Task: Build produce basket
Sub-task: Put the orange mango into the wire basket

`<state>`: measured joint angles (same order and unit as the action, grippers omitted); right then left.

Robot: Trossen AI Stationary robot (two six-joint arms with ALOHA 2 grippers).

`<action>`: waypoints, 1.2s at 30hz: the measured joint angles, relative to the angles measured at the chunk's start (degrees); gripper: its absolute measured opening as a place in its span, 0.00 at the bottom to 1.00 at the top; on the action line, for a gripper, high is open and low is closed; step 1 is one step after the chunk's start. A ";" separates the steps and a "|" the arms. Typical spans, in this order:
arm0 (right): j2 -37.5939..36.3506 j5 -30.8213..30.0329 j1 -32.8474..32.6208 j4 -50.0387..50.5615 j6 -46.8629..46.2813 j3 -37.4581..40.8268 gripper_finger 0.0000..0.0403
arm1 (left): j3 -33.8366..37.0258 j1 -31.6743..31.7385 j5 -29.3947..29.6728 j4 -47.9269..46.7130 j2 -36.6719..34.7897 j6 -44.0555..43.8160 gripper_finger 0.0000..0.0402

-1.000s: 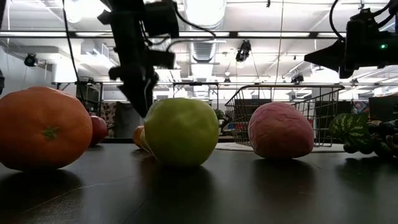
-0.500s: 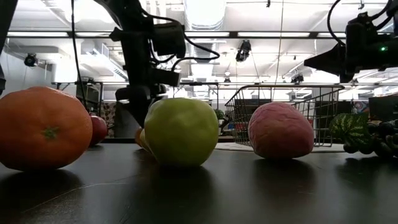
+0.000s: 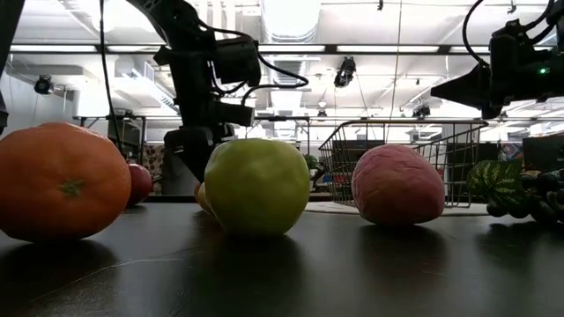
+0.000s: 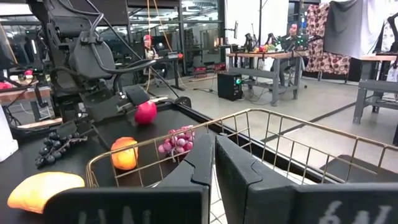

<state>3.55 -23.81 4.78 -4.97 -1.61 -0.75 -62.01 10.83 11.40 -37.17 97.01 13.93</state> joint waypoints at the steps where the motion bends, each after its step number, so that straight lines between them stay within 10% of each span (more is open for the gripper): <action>1: -0.01 0.00 0.00 0.01 0.00 0.00 0.02 | 0.06 -0.02 0.02 0.14 0.04 0.00 0.62; 22: -0.02 0.11 0.00 0.20 0.07 0.00 0.02 | 0.24 -0.81 2.70 2.85 -11.06 -9.24 0.46; 36: -0.02 1.79 -0.02 -7.34 0.76 0.00 0.16 | 16.87 -8.76 2.81 54.24 -25.49 -10.49 0.45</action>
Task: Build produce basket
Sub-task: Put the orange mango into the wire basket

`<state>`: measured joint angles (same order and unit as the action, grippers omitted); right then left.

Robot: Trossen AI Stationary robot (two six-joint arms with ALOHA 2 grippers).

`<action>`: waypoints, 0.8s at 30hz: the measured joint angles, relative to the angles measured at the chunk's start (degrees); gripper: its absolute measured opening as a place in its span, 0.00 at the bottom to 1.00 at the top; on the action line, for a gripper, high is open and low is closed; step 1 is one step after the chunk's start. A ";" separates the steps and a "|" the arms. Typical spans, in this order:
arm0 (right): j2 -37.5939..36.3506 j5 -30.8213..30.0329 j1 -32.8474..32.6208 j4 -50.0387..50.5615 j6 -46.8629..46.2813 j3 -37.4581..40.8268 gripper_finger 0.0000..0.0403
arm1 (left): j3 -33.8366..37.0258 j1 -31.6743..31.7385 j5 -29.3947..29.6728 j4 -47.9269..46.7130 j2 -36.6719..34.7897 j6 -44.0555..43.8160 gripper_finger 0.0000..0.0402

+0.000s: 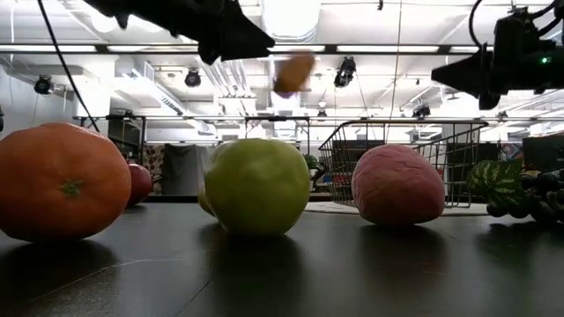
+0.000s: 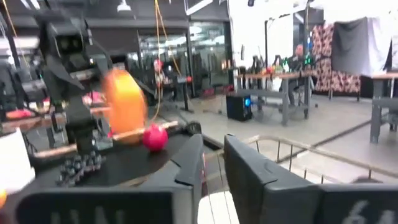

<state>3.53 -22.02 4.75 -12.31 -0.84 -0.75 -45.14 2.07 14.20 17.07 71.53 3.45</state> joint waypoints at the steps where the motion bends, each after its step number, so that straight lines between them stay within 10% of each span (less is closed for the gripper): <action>1: 0.00 0.00 0.00 -0.85 0.20 0.00 0.19 | 1.43 -0.04 0.01 3.87 0.01 -0.11 0.45; 8: 0.13 2.65 0.00 -8.12 0.83 0.00 0.39 | 6.17 -0.02 -0.03 22.03 3.52 0.06 0.45; 24: 1.49 4.47 0.00 -7.28 -2.18 -2.72 0.56 | 0.95 2.65 2.59 13.16 8.28 4.17 0.46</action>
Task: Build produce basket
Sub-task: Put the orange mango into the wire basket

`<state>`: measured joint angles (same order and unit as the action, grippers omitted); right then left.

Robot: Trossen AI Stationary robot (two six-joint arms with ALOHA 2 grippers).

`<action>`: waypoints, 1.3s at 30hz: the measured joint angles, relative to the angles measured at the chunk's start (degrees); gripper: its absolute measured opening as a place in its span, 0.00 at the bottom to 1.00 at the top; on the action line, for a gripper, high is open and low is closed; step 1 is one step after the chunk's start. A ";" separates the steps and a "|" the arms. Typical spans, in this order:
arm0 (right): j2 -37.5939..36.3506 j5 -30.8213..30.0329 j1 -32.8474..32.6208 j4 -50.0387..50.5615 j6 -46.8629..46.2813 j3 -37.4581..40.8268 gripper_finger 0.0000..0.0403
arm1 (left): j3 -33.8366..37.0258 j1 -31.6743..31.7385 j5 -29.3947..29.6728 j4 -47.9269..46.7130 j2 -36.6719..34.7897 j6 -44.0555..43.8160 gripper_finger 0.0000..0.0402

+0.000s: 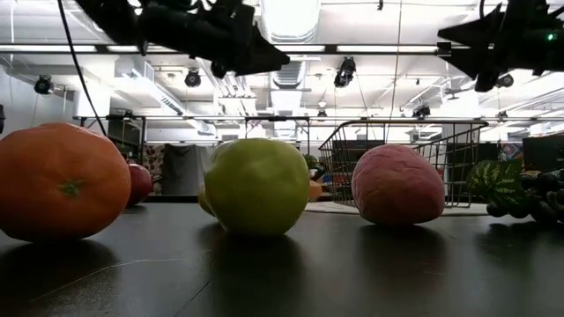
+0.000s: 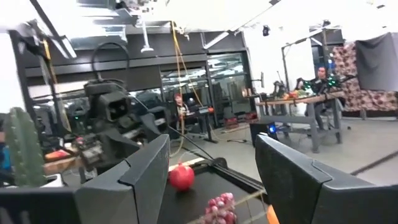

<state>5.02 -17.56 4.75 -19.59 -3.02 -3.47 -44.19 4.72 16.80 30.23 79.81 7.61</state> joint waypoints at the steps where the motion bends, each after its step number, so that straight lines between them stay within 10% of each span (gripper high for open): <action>1: 0.39 0.06 0.00 0.57 0.03 -0.72 0.56 | -1.67 0.71 -0.04 -3.88 0.00 0.22 0.46; 8: 4.26 0.02 0.00 9.08 0.02 -7.47 0.56 | -15.39 8.41 -0.47 -27.84 3.35 0.33 0.46; 20: 10.77 -0.11 0.00 10.71 0.59 -11.38 0.56 | -33.55 23.40 -13.42 -42.67 21.91 4.37 0.47; 31: 11.23 -0.53 0.04 11.73 0.00 -11.36 0.56 | -38.07 26.44 -13.61 -39.06 29.95 5.38 0.77; 39: 11.26 -1.74 0.02 12.35 -0.03 -11.34 0.56 | -40.57 26.79 -16.71 -36.20 35.88 10.62 0.81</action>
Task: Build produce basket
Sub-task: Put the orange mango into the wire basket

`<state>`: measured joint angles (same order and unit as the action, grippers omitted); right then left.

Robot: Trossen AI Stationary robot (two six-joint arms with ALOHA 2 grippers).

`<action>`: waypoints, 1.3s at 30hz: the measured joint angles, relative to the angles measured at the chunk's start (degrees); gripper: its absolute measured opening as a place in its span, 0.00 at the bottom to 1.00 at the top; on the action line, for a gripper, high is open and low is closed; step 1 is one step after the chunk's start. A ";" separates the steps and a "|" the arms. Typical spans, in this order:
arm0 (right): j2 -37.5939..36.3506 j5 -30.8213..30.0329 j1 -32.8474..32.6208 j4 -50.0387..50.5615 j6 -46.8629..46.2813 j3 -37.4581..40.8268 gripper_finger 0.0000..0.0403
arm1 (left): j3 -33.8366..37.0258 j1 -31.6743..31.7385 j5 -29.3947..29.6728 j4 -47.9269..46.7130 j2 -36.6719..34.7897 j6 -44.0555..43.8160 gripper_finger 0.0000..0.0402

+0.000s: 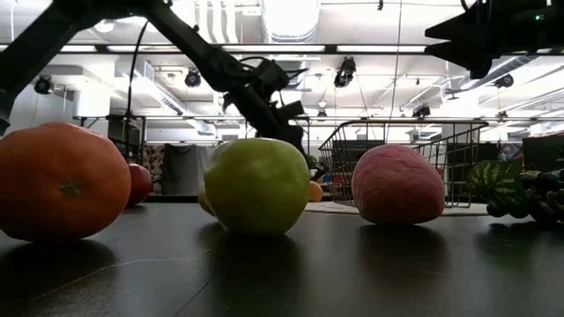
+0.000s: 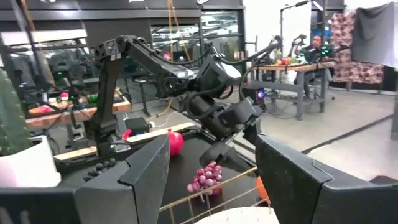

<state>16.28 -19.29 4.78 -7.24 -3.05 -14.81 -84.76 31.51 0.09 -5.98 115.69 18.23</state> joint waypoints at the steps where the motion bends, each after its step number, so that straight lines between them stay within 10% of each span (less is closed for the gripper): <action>1: 0.01 -0.40 0.03 0.29 -0.02 0.02 0.56 | -0.65 0.02 -1.22 0.12 0.77 0.75 0.81; 39: 0.01 -2.34 0.04 4.06 -3.43 0.07 0.56 | -8.30 5.38 -14.62 -9.75 8.86 0.68 0.76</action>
<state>16.29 -21.64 4.82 -3.18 -6.48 -14.74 -93.06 36.88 -14.53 -15.73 124.55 18.91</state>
